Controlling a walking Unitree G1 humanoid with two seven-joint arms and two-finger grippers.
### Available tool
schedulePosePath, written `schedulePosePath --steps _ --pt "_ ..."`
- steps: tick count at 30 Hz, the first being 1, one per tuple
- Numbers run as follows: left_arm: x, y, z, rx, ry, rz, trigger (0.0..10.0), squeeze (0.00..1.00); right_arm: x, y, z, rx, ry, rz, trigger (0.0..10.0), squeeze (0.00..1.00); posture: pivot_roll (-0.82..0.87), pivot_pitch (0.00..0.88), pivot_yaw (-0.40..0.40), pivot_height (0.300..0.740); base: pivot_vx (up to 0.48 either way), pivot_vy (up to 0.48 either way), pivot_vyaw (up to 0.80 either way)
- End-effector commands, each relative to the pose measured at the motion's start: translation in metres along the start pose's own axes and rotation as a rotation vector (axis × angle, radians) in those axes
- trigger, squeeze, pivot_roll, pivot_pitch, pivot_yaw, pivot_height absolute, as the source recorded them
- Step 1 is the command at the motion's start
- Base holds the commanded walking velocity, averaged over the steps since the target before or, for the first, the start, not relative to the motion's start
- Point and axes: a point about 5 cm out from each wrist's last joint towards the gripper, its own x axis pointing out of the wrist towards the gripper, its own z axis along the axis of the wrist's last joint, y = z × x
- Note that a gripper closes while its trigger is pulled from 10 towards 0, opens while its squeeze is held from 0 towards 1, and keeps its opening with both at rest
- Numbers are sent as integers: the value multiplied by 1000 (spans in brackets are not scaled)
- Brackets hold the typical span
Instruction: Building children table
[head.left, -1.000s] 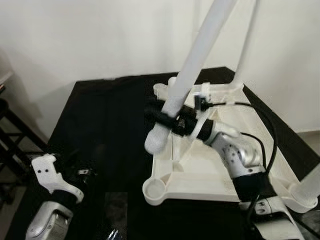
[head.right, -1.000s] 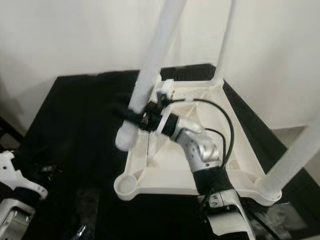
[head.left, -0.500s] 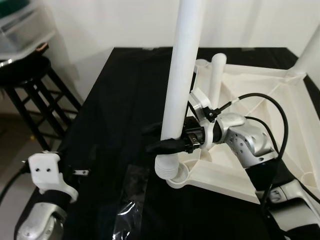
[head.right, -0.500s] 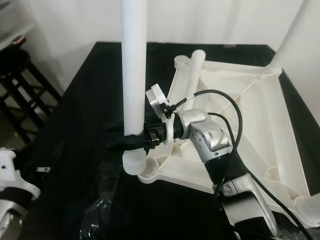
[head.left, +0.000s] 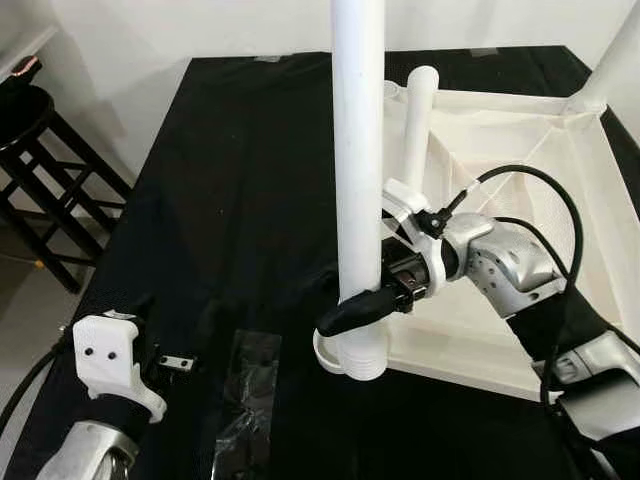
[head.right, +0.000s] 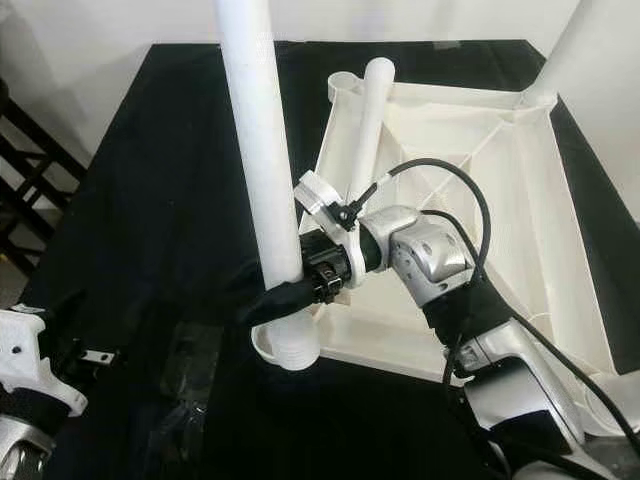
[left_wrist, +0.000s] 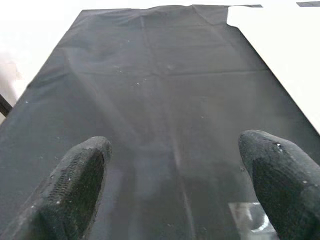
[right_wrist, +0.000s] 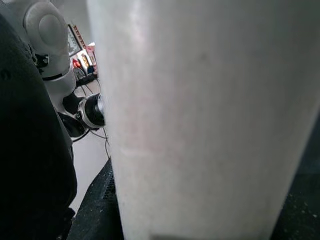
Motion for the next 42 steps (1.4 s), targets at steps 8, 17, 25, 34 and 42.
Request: schedulePosePath --steps 8,17,25,34,42 --pt "-5 -6 -1 2 30 -39 10000 0 14 -13 -19 47 21 2 10000 0 47 303 31 740 0 0 0" --pt "-5 -9 0 -10 23 -46 10000 0 16 -17 -33 -8 219 0 10000 0 41 305 20 740 0 0 0" --pt "-5 -9 1 -13 20 -47 10000 0 13 -22 -37 -80 288 -37 10000 0 36 309 20 740 0 0 0" --pt "-3 -9 2 -21 15 -47 10000 0 29 -8 -62 -113 188 -113 10000 0 31 325 14 740 0 0 0" --pt "-1 -8 1 -25 17 -50 10000 0 34 1 -63 -157 115 -181 10000 0 19 329 19 740 0 0 0"
